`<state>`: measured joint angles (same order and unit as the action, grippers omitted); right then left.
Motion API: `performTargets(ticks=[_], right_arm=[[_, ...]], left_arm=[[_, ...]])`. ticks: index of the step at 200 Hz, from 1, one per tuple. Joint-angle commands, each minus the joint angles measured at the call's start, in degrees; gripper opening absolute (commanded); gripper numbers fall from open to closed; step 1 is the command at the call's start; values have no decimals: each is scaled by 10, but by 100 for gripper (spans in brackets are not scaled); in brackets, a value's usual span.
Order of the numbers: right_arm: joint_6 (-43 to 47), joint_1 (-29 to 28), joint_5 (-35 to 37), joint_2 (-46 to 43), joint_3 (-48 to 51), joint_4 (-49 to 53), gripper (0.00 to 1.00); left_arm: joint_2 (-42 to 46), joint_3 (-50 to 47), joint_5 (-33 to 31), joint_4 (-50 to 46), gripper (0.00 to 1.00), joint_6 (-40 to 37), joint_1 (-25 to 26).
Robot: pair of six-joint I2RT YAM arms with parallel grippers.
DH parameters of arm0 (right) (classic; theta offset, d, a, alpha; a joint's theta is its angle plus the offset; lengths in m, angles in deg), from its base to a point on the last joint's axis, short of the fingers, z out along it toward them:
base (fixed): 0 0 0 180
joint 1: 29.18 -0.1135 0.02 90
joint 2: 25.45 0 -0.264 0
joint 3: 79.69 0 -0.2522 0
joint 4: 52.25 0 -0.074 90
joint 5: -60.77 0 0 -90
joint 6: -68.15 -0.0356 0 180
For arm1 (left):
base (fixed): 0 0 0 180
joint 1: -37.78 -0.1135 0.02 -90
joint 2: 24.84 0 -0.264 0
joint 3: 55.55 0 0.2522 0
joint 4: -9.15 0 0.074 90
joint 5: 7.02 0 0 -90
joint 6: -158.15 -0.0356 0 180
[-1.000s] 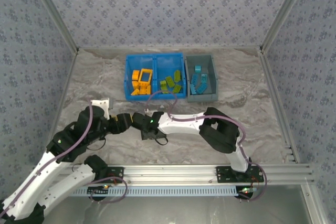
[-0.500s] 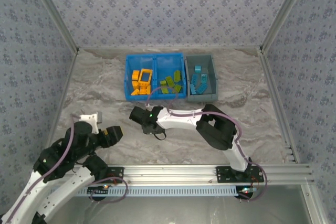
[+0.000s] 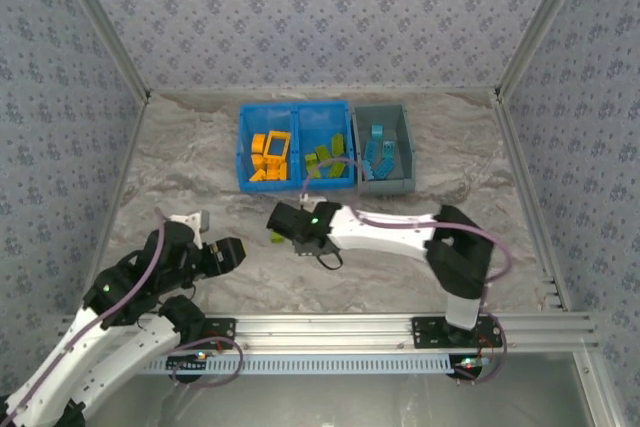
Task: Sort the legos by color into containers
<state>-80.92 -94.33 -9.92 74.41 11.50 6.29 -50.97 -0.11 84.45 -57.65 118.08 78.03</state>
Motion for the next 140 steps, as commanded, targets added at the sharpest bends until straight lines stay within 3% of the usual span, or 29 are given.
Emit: performTargets(ticks=[1, 34, 66, 101, 140], right_arm=[[27, 47, 89, -90, 19, 88, 9], [139, 191, 64, -131, 21, 87, 8], [225, 293, 78, -48, -63, 94, 8], [225, 346, 143, 82, -180, 153, 8], [225, 368, 176, 180, -260, 180, 8]], left_arm=[[-46, 5, 43, 99, 70, 11, 2], [-144, 20, 62, 230, 70, 32, 17], [-251, 80, 15, 282, 70, 6, 71], [-328, 139, -8, 303, 70, -18, 107], [-359, 171, -14, 315, 70, -30, 130]])
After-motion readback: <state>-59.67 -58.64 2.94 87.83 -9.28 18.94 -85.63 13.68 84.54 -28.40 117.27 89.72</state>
